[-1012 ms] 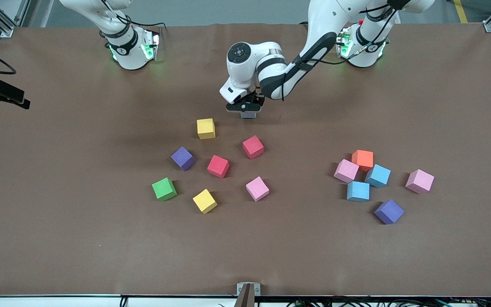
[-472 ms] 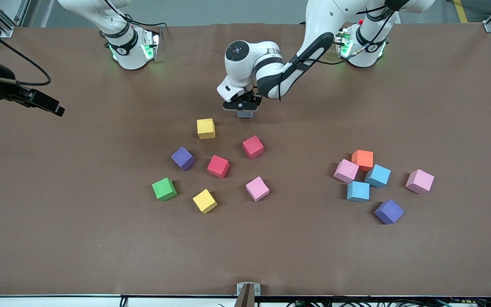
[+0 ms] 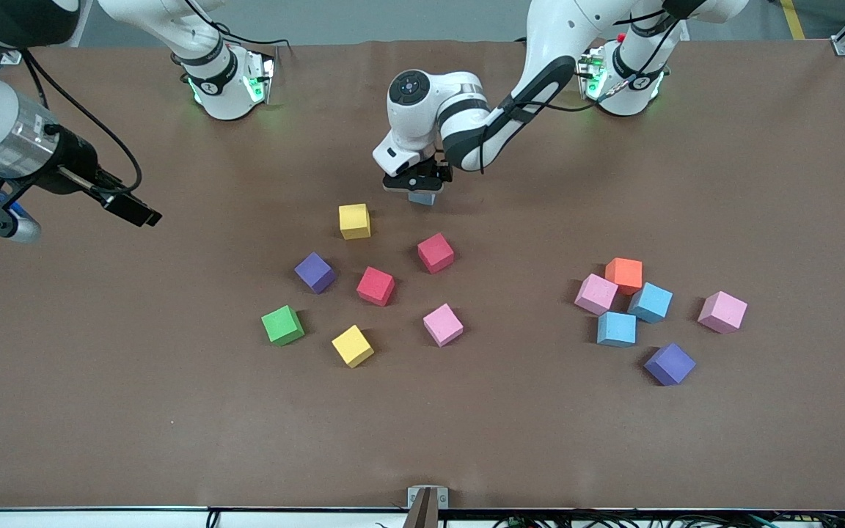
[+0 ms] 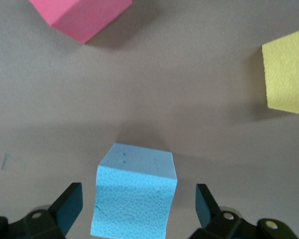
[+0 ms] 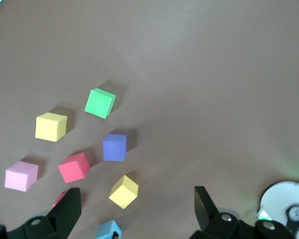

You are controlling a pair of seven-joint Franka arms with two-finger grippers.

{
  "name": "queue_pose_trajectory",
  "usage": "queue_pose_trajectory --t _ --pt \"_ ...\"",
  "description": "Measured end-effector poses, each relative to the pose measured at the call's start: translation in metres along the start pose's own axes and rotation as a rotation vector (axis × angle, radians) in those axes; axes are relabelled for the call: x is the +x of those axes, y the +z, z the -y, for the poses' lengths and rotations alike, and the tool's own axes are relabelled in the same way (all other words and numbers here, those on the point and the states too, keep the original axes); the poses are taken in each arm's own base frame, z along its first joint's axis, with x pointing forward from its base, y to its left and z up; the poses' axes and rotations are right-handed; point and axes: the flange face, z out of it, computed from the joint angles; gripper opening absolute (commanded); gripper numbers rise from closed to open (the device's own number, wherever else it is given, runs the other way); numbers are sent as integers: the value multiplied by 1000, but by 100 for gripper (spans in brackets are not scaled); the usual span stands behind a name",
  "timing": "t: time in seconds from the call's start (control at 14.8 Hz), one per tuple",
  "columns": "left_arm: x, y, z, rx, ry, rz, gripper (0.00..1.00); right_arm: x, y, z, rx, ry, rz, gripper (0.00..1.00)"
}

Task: Arrange 11 blocks into digit 3
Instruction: 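Release the blue cube, return the left gripper while the right gripper reaches in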

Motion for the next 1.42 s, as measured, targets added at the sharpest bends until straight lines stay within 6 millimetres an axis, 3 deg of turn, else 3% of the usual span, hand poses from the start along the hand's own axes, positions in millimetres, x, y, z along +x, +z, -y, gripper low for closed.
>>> queue_pose_trajectory --t 0.13,0.27,0.47,0.74,1.01,1.21,1.42 --pt "15 -9 7 -8 4 -16 100 -6 4 2 -14 81 15 100" --pt "43 -26 24 -19 -1 -46 100 -5 5 1 -20 110 19 100" --pt "95 -56 69 -17 2 -95 100 7 3 -5 -1 132 7 100" --pt "161 -66 148 1 12 -109 100 25 11 -3 36 223 -19 100" --pt "218 -65 250 21 62 -101 100 37 24 7 56 370 -29 100" --pt "241 -67 310 41 141 -103 100 33 34 17 46 460 -21 100" --pt "248 -64 361 76 241 -94 100 22 41 36 82 564 -34 100"
